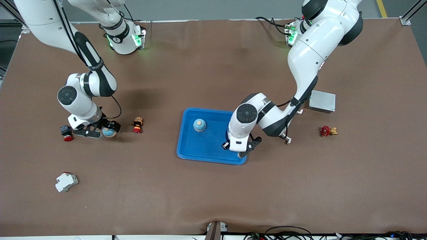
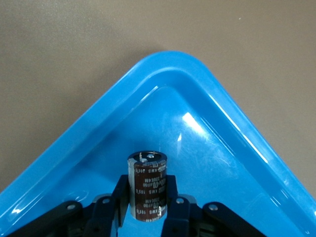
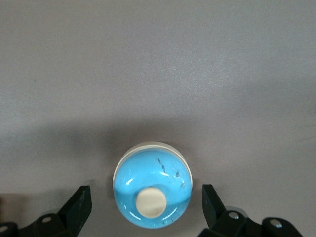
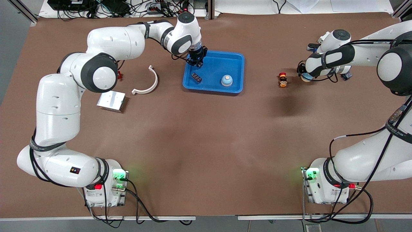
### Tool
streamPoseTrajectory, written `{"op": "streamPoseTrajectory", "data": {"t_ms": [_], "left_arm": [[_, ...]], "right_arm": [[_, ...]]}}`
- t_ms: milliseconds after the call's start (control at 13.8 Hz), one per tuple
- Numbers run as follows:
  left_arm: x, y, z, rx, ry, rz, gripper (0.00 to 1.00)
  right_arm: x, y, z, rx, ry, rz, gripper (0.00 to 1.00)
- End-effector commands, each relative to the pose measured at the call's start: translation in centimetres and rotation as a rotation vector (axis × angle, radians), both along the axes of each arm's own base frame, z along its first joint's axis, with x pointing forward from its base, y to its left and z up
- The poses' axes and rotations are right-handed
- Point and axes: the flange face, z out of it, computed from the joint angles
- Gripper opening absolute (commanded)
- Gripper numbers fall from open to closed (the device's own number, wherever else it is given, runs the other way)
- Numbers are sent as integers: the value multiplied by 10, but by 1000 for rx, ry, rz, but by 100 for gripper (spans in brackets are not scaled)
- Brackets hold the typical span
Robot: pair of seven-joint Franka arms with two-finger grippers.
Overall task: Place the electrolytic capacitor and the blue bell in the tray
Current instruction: 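Carry the capacitor into the tray while the right gripper grasps the second bell, then release the capacitor in the tray while the right gripper lifts the bell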
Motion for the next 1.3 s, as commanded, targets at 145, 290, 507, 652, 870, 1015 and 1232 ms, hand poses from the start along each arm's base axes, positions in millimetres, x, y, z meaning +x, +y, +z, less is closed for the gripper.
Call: {"op": "streamPoseTrajectory", "data": {"t_ms": [145,290,507,652,870,1015,1232], "left_arm": [[4,-4,-1,-10,0,22,0],[5,-3,0,-11,-1,23,0],[8,2,3,-12,-4,31,32],[10,2,7,-13,-10,31,95],[16,8,23,-20,-26,45,100],[20,10,49,-18,-50,48,100],[39,42,90,10,-73,82,100]], "right_arm": [[-2,-1,0,4,0,-15,0],[-2,-2,1,4,0,-16,0],[2,5,10,5,3,-12,0],[9,19,39,10,18,-35,0],[22,32,93,45,76,-71,0],[36,48,123,98,127,-103,0],[49,73,150,128,129,-155,0]]}}
